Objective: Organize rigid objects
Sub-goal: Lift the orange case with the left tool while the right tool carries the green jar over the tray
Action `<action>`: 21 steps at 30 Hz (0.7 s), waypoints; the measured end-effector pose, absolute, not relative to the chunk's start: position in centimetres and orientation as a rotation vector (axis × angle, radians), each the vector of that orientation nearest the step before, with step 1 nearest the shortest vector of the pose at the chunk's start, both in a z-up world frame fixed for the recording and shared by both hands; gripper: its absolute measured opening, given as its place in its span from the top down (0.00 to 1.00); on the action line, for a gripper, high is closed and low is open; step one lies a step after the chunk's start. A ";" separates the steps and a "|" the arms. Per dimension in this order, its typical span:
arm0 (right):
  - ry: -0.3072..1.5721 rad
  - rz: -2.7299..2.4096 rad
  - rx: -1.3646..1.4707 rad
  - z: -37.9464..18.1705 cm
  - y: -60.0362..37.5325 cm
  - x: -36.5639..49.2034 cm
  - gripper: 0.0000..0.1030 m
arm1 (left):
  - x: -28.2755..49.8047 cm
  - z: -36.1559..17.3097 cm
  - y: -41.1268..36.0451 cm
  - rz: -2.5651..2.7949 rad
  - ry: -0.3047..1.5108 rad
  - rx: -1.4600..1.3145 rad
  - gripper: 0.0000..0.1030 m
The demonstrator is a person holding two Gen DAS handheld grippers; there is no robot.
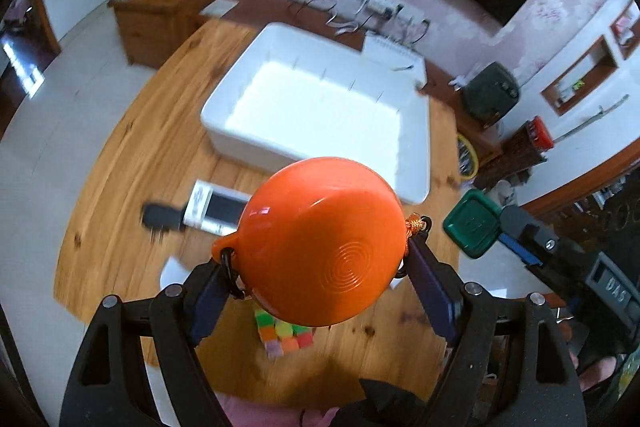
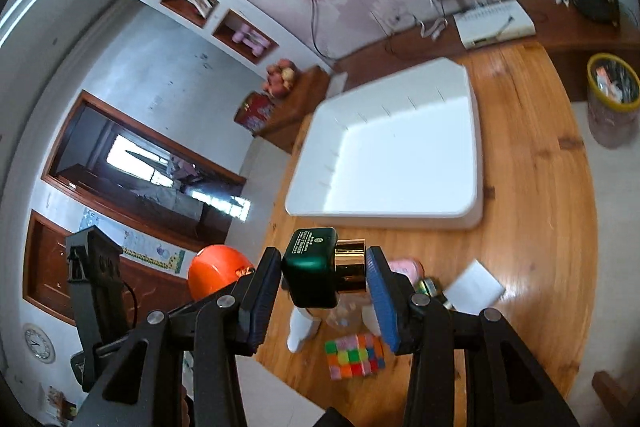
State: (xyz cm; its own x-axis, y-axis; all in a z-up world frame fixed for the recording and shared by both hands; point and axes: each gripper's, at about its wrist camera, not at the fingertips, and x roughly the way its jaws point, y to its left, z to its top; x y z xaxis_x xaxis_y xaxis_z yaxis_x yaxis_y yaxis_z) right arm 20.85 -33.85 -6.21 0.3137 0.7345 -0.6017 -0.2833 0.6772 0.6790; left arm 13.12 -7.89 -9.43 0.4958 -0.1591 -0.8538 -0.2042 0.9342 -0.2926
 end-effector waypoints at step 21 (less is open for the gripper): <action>0.869 0.457 0.366 -7.2 -28.7 25.2 0.57 | 23.9 -9.8 -4.4 -0.143 1.013 -0.255 0.18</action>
State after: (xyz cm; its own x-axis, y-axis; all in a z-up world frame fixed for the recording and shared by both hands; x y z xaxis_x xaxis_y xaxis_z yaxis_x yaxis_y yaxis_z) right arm 25.21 -28.73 -7.17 0.5608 0.5228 -0.6420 -0.2328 0.8437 0.4836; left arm 23.95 -4.44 -9.80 0.5231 -0.2359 -0.8190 0.0002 0.9610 -0.2767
